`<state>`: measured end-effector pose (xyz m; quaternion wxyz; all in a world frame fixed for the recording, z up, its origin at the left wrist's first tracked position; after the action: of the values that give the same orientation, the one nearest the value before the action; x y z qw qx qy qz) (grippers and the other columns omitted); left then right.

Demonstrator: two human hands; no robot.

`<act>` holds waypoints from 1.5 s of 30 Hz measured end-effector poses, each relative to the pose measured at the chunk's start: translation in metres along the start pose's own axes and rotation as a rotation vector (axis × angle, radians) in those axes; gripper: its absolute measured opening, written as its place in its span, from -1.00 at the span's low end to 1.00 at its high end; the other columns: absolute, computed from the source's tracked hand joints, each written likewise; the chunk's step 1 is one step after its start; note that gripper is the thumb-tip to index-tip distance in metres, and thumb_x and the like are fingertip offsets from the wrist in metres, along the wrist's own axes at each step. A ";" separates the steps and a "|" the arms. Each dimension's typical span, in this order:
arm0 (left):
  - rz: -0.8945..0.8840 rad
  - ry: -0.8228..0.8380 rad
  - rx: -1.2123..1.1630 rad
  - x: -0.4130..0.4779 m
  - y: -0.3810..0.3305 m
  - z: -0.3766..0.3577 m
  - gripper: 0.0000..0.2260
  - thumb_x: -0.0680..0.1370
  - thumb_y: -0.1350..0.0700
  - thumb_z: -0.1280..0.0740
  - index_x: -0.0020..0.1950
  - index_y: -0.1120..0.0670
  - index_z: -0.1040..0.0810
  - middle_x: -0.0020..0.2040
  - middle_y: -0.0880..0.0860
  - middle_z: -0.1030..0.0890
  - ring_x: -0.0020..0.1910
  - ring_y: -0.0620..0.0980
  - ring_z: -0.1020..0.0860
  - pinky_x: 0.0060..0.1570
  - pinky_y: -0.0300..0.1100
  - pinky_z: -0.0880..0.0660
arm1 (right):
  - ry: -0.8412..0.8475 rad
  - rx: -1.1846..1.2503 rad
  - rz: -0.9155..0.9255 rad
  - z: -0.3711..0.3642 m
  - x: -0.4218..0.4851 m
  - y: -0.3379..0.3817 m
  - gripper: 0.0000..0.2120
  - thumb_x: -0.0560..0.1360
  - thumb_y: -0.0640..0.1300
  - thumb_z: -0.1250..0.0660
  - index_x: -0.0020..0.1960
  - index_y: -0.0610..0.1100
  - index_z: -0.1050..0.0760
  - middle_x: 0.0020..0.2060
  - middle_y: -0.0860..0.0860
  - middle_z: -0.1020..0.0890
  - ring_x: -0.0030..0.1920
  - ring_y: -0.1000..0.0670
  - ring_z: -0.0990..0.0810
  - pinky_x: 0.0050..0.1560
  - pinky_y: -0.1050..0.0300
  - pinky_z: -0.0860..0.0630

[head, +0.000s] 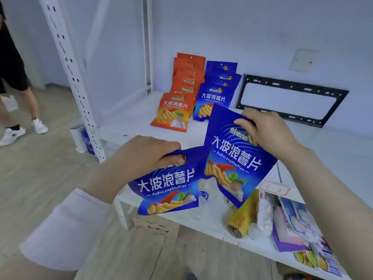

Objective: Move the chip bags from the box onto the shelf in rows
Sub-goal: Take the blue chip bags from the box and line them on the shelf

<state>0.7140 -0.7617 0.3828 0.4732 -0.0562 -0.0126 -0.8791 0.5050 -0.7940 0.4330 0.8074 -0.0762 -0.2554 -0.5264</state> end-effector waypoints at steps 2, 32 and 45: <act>-0.010 0.006 0.014 0.025 0.009 0.006 -0.74 0.54 -0.23 -0.06 0.06 -0.08 -0.30 0.13 -0.07 -0.58 -0.15 -0.16 -0.51 -0.32 -0.50 -0.28 | -0.023 -0.008 0.008 -0.002 0.025 -0.016 -0.65 0.52 0.03 -0.22 0.08 -0.26 -0.46 -0.03 -0.20 -0.64 -0.13 -0.20 -0.62 -0.18 0.04 -0.52; -0.261 -0.069 -0.162 0.318 0.144 0.000 -0.52 0.43 -0.27 -0.02 0.17 -0.02 -0.45 0.12 -0.11 -0.60 -0.12 -0.23 -0.53 -0.33 -0.52 -0.33 | 0.083 -0.177 0.080 -0.160 0.302 -0.194 -0.60 0.51 0.11 -0.20 0.08 -0.21 -0.48 -0.07 -0.12 -0.65 -0.12 -0.12 -0.62 -0.22 0.18 -0.36; -0.375 -0.182 -0.055 0.365 0.151 -0.007 -0.60 0.49 -0.27 -0.13 -0.08 0.02 -0.54 -0.24 -0.14 -0.66 -0.34 -0.23 -0.57 -0.53 -0.61 -0.19 | 0.169 -0.248 0.094 -0.224 0.342 -0.249 -0.51 0.50 0.22 -0.12 0.17 -0.16 -0.43 -0.01 -0.09 -0.63 -0.06 -0.07 -0.60 -0.12 0.04 -0.52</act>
<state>0.6396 -1.1486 0.4114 0.2966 -0.1448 -0.0417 -0.9430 0.4662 -1.2670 0.3731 0.8342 -0.1426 -0.1157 -0.5199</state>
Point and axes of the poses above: each hand's wrist, its own x-axis towards the middle knuckle, its own z-axis out of the back of the hand, y = z × x, the point moved 7 cm from there along x, towards the middle knuckle
